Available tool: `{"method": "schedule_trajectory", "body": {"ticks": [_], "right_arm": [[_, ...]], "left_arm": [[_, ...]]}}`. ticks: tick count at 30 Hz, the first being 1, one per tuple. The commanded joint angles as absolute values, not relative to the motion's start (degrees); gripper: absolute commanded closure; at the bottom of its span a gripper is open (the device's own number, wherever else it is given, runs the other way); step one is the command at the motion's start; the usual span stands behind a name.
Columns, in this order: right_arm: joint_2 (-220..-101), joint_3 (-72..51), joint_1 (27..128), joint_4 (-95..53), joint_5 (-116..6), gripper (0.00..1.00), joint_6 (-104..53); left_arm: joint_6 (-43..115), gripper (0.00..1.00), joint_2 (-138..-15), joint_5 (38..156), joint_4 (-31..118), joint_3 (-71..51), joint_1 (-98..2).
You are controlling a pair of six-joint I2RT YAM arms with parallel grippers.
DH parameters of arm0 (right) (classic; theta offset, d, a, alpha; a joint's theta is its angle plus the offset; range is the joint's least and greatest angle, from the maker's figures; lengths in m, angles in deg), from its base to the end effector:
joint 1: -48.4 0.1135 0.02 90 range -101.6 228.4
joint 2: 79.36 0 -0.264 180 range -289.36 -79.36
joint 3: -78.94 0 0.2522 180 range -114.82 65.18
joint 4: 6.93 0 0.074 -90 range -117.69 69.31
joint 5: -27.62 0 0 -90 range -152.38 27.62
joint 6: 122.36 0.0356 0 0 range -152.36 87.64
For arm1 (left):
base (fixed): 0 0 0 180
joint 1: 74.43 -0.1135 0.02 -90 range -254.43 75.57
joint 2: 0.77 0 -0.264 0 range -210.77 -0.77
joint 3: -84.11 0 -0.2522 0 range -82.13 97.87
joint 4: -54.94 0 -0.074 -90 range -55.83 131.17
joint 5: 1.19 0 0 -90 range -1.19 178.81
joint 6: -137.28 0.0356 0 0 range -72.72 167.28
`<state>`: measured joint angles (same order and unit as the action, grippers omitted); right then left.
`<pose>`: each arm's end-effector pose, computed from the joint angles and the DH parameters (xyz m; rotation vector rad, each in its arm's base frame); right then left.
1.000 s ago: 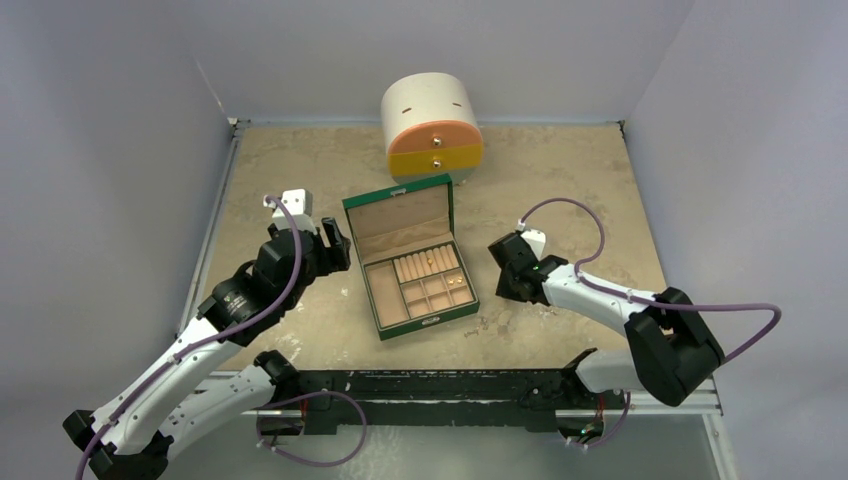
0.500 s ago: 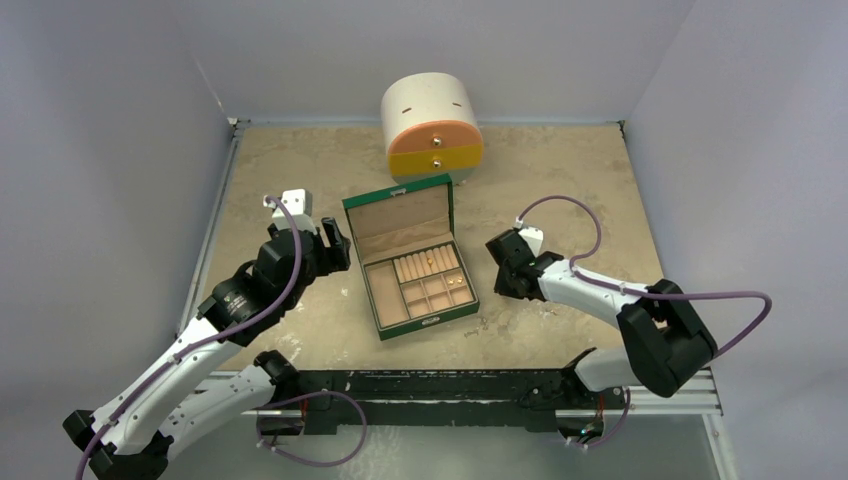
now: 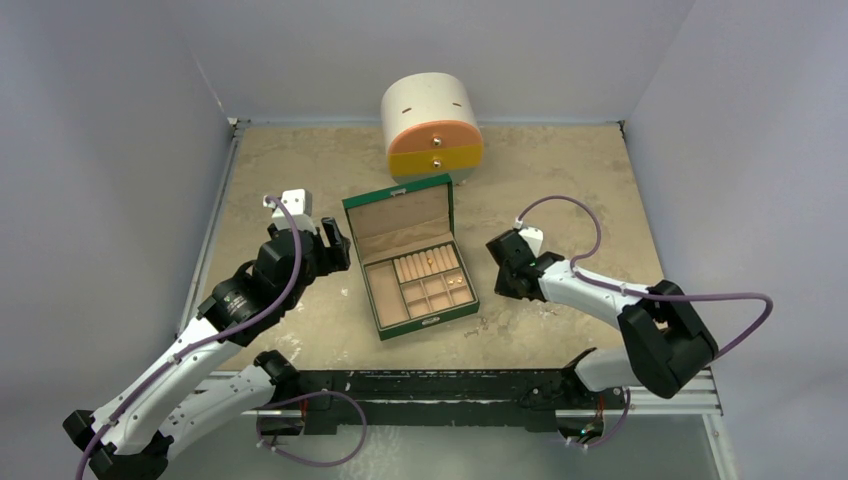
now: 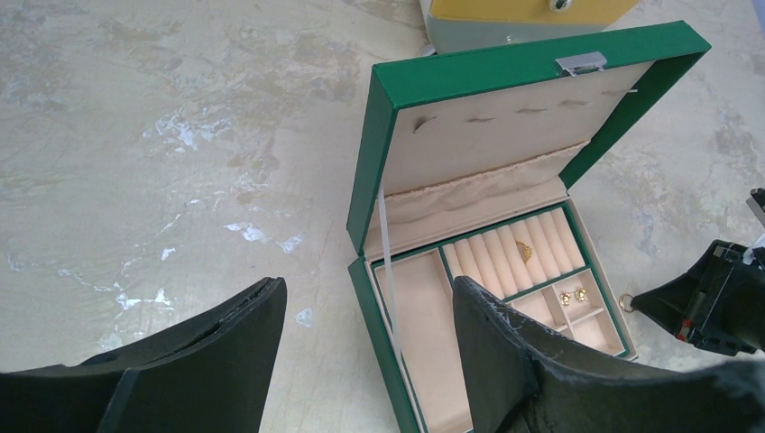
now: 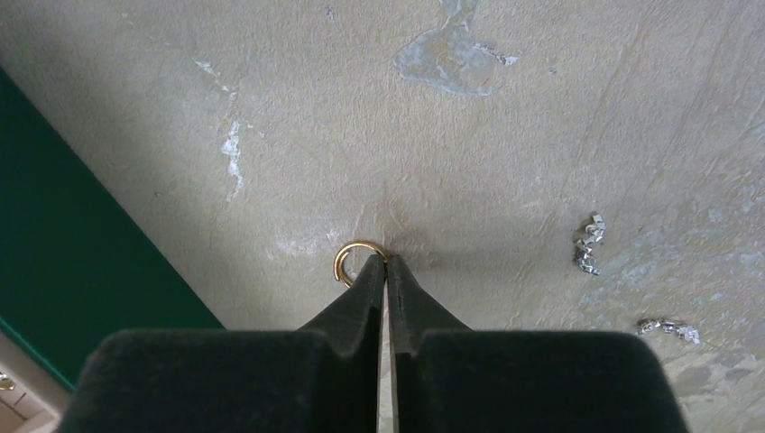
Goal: Organize the mixed jewelry
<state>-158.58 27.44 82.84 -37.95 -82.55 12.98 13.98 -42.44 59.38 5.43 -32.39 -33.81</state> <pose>0.2128 0.1310 0.1637 0.3616 2.4791 0.1075 0.1252 -0.0843 0.3340 -0.1869 1.9913 -0.3036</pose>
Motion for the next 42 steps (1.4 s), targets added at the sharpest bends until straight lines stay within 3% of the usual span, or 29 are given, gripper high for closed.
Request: {"method": "schedule_trajectory", "body": {"ticks": [1, 16, 27, 42], "right_arm": [[-156.59, 27.88, 82.68, -38.83, -83.45, 1.0, 12.04], [-144.85, 23.04, 82.79, -44.34, -84.33, 1.0, 5.11], [-138.02, 11.86, 86.08, -46.4, -77.72, 1.0, -2.56], [-141.84, -2.02, 100.32, -43.72, -71.49, 1.0, -3.27]], "left_arm": [[14.71, 0.32, -41.98, 58.13, 6.28, -32.03, -33.93], [12.62, 0.32, -41.31, 62.05, 6.5, -31.46, -33.92], [7.86, 0.32, -42.35, 77.77, 12.82, -30.85, -33.98], [-2.15, 0.39, -45.11, 100.27, 30.52, -35.9, -33.96]]}}
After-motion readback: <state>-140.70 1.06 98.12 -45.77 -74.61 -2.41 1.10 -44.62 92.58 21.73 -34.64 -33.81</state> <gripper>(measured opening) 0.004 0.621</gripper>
